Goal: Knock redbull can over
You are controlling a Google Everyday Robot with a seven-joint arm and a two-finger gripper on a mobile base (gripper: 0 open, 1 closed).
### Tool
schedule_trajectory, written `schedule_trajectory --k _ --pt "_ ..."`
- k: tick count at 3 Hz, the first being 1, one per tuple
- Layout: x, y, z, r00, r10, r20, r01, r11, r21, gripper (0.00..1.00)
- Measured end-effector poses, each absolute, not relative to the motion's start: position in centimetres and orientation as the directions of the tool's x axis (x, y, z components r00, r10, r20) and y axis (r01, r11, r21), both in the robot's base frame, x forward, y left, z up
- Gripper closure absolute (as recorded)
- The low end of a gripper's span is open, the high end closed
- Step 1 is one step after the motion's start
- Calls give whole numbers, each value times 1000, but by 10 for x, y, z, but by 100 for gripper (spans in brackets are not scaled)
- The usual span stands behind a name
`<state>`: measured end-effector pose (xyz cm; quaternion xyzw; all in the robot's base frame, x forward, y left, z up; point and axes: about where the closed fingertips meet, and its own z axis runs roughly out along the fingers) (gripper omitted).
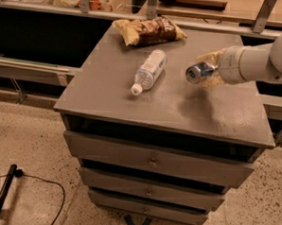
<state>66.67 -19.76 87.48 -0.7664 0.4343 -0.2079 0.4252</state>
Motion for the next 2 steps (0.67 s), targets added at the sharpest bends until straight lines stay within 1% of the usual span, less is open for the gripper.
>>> schedule_trajectory --k 1,2 --pt "673 -196 869 503 -863 -37 -480 -244 -843 84" --pt "682 -197 869 475 -880 -33 -464 -218 -858 53"
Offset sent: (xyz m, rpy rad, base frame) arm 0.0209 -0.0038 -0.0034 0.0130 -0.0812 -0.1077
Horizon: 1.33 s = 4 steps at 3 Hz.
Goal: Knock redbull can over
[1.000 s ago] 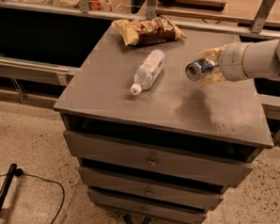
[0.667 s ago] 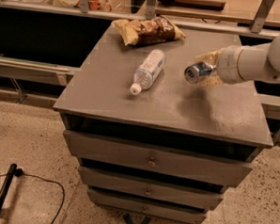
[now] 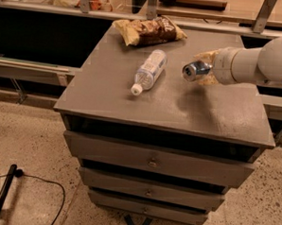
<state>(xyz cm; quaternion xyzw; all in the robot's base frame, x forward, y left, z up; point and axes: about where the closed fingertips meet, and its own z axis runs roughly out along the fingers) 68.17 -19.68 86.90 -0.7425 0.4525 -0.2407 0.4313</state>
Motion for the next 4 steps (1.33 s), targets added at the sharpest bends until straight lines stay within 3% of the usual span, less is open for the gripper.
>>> schedule_trajectory --k 2,3,4 --pt "686 -199 867 464 -885 -45 -471 -203 -859 7" --pt "686 -201 867 466 -883 -50 -478 -204 -854 0" --pt "686 -201 867 466 -883 -51 -479 -204 -854 0"
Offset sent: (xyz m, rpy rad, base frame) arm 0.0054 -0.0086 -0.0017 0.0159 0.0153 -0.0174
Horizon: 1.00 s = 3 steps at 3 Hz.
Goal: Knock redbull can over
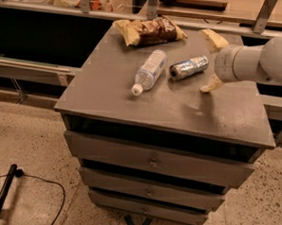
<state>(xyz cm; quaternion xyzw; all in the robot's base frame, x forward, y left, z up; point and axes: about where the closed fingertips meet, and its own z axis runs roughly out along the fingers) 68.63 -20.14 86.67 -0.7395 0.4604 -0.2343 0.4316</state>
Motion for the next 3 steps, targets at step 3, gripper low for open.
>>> schedule_trajectory --k 3 --pt "686 -201 876 466 -883 -52 -479 -202 -854 0"
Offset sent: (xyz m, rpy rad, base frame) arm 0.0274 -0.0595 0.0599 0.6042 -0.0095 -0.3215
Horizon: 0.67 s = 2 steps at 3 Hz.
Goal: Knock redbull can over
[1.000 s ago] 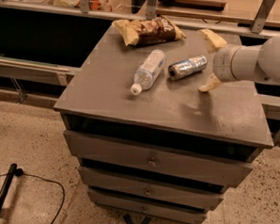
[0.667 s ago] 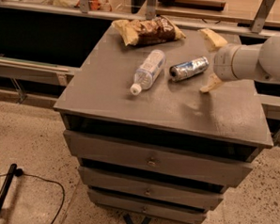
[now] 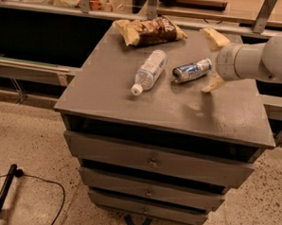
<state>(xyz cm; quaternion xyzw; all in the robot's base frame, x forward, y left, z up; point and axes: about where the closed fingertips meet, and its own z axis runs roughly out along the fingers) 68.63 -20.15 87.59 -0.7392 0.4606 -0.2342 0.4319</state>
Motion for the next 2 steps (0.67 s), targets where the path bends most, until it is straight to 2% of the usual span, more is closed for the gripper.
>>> schedule_trajectory --k 2 --pt "686 -201 876 466 -883 -52 -479 -202 -854 0"
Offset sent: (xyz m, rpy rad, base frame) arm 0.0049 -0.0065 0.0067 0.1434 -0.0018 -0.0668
